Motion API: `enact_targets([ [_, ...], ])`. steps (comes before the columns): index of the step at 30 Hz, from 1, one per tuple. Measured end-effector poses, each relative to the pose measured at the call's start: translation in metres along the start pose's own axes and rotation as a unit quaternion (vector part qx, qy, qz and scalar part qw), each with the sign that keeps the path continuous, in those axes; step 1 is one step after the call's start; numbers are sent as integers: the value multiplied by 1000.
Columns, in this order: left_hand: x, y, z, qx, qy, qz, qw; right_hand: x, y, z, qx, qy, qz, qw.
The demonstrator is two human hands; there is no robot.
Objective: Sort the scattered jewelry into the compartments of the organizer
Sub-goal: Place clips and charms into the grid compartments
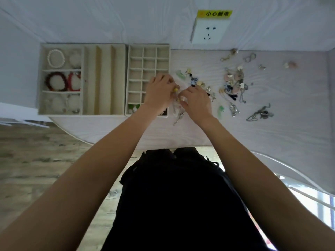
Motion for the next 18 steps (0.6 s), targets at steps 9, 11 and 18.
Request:
enact_targets([
  [9, -13, 23, -9, 77, 88, -25, 993, 25, -4, -3, -19, -32, -10, 999],
  [11, -23, 41, -20, 100, 103, -78, 987, 20, -6, -1, -43, -33, -32, 998],
  [18, -87, 103, -47, 137, 196, -281, 930, 26, -16, -10, -35, -183, 48, 981],
])
Point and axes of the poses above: each hand's wrist, its own y-axis away from the middle knuckle, its own z-axis out of the palm, x = y × z, the point moved 5 cm from there along -y, towards the middle knuckle, and after that the axes turned 9 degrees about y, right-handed, at the moved point
